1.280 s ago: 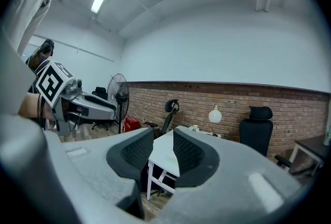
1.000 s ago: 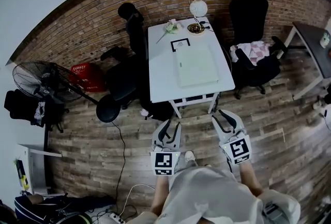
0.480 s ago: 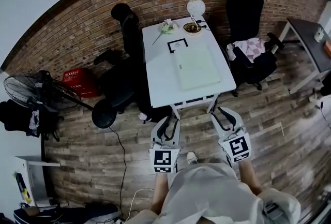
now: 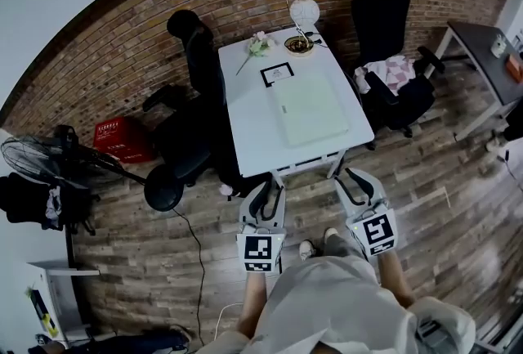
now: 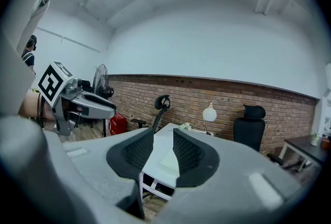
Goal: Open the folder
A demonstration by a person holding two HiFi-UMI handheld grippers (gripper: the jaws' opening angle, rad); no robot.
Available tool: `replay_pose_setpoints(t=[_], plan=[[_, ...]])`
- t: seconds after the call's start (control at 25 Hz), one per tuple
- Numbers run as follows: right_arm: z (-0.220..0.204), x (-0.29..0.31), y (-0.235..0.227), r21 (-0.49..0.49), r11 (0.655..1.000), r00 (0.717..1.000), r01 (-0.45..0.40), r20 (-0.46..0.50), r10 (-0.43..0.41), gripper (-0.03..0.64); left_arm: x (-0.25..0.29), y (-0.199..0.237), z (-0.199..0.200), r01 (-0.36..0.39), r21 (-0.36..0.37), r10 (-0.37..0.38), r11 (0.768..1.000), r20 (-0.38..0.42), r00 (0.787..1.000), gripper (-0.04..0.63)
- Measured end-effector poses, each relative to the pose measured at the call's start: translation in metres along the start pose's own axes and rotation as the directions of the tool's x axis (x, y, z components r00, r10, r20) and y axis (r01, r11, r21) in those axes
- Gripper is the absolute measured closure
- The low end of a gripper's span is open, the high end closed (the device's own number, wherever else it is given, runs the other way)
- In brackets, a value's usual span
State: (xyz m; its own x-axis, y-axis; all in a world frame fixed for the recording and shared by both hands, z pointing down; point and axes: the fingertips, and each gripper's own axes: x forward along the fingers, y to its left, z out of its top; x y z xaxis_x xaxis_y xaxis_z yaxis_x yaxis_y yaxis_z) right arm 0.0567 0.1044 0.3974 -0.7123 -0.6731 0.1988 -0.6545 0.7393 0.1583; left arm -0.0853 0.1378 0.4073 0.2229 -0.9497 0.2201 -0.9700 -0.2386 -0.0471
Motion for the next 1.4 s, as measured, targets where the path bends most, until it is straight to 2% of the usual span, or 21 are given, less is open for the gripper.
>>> replay_pose_setpoints(t=[0.24,0.36,0.56,0.76,0.92,1.4], plan=[[-0.002,0.011,-0.006,-0.02,1.0,1.0,0.008,0.006,-0.008,0.499,0.009,0.008,0.002,0.009,0.006,-0.009,1.0,0.002,1.0,0.465],[-0.001,0.017,-0.009,0.022,1.0,1.0,0.016,-0.012,-0.016,0.499,0.016,0.013,0.004,0.004,0.005,-0.004,1.0,0.004,1.0,0.465],[0.005,0.034,-0.016,-0.039,0.999,1.0,-0.016,0.025,0.017,0.499,0.025,0.02,0.009,-0.011,0.003,0.011,1.0,0.013,1.0,0.465],[0.005,0.057,-0.025,-0.04,0.998,0.998,-0.05,0.025,0.051,0.499,0.04,0.032,0.009,-0.045,-0.009,0.045,0.999,0.003,0.999,0.465],[0.01,0.076,-0.039,-0.009,0.998,0.998,-0.059,0.015,0.059,0.499,0.058,0.043,0.014,-0.063,-0.008,0.063,0.998,-0.006,0.998,0.465],[0.004,0.123,-0.099,-0.005,0.994,0.993,-0.111,0.025,0.111,0.499,0.125,0.051,0.026,-0.114,0.001,0.114,0.994,-0.035,0.993,0.465]])
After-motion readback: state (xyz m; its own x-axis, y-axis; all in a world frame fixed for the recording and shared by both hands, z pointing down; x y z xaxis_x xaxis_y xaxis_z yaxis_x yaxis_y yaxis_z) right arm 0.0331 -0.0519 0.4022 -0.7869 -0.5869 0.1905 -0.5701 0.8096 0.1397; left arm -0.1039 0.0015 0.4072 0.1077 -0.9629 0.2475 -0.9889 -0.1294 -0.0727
